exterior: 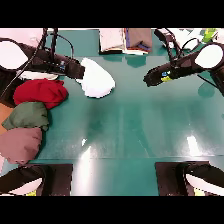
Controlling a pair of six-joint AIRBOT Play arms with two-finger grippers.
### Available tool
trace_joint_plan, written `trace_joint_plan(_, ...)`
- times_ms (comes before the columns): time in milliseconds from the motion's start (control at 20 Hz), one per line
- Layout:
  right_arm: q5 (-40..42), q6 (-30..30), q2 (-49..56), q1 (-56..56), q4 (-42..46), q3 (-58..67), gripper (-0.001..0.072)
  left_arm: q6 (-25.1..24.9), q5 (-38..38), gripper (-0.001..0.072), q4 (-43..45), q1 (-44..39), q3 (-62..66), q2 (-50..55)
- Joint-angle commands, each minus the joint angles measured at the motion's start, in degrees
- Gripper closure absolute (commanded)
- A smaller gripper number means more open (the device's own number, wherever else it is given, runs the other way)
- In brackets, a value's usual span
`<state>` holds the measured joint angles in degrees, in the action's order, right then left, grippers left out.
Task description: Fold the shirts.
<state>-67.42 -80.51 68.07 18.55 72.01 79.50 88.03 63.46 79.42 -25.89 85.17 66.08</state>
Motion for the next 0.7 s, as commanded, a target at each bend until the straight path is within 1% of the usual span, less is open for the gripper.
trace_joint_plan(0,0.0,0.0,0.0,0.1,0.0,0.0,0.0698,0.0,0.0,0.0682,0.0,0.0,0.0,0.0)
trace_joint_plan(300,0.0,0.0,0.0,0.1,0.0,0.0,0.0698,0.0,-0.1,0.0682,-0.4,0.0,0.0,0.0)
trace_joint_plan(400,0.0,0.0,0.0,0.1,0.0,0.0,0.0698,-0.1,-3.3,0.0681,0.9,0.0,0.0,0.1)
trace_joint_plan(450,0.0,0.0,0.0,0.1,0.0,0.0,0.0698,0.0,-4.7,0.0667,2.7,0.0,0.0,0.2)
trace_joint_plan(500,0.0,0.0,0.0,0.1,0.0,0.0,0.0698,0.5,-5.7,0.0402,4.9,0.0,0.0,0.7)
trace_joint_plan(550,0.0,0.0,0.0,0.1,0.0,0.0,0.0698,2.9,-6.0,0.0172,7.1,0.1,0.0,1.6)
trace_joint_plan(600,0.0,0.0,0.0,0.1,-0.1,0.0,0.0698,4.7,-5.4,0.0147,9.4,0.0,0.0,3.2)
trace_joint_plan(650,0.0,0.0,0.0,0.1,-0.2,0.0,0.0698,4.9,-4.9,0.0147,10.3,0.0,0.0,5.3)
